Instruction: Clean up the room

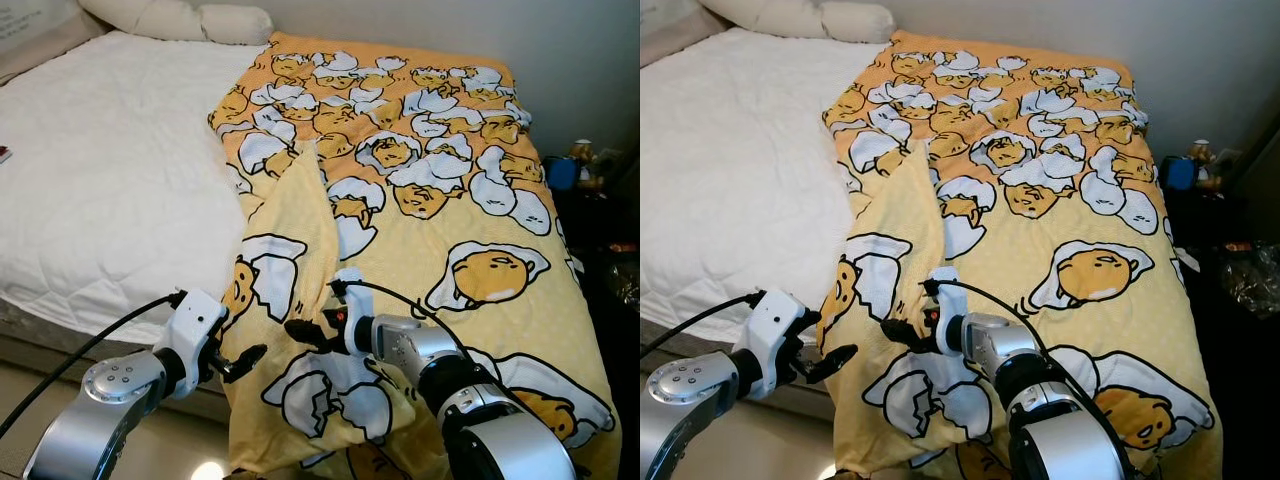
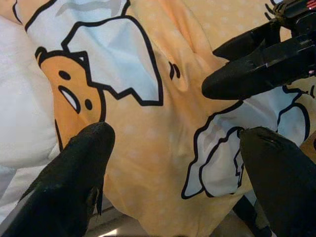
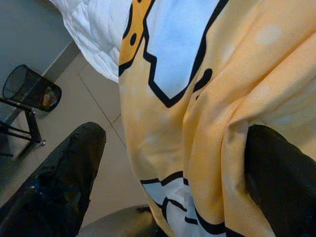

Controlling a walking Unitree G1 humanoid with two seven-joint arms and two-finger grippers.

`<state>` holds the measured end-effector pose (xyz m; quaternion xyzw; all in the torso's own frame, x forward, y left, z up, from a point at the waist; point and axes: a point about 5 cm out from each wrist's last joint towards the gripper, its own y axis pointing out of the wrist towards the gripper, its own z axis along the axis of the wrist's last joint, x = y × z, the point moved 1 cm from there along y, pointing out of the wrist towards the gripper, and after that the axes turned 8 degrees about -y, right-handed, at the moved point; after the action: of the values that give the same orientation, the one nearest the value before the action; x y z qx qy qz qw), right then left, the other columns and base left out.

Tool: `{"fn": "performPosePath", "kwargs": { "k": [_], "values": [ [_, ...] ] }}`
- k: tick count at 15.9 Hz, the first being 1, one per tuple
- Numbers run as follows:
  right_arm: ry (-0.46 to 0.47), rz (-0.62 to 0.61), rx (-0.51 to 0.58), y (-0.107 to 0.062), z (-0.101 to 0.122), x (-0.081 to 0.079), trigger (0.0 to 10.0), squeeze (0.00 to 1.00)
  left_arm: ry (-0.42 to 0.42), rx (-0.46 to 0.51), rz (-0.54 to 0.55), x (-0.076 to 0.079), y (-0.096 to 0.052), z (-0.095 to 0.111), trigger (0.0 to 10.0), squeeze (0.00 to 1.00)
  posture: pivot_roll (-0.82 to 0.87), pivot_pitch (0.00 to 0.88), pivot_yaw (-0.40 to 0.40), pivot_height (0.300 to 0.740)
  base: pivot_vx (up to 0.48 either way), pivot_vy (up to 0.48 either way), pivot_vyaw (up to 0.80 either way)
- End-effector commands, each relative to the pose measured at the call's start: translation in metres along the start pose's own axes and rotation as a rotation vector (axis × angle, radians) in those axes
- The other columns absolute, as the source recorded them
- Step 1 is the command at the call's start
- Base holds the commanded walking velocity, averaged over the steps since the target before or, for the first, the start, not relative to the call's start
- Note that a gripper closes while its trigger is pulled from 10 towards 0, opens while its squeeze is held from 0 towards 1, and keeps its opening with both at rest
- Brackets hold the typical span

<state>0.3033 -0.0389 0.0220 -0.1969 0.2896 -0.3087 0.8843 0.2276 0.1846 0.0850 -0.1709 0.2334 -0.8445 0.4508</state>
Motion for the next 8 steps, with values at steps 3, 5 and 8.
{"fn": "performPosePath", "kwargs": {
  "k": [3,5,8],
  "values": [
    [-0.016,-0.016,-0.027,-0.0037,-0.0037,0.0051,0.0,0.00,0.006,0.006,0.003,0.0028,0.0001,0.0002,10.0,1.00,-0.08,0.000,-0.037,0.740,0.000,0.000,0.00],
    [-0.014,-0.030,-0.028,-0.0051,-0.0046,0.0076,0.0,0.00,0.005,0.007,0.004,0.0033,0.0007,0.0006,10.0,1.00,-0.08,0.000,-0.032,0.740,0.000,0.000,0.00],
    [-0.007,-0.036,-0.016,-0.0056,-0.0032,0.0086,0.0,0.00,0.004,0.006,0.001,0.0037,0.0008,0.0004,10.0,1.00,-0.08,0.000,-0.024,0.740,0.000,0.000,0.00]
  ]
}}
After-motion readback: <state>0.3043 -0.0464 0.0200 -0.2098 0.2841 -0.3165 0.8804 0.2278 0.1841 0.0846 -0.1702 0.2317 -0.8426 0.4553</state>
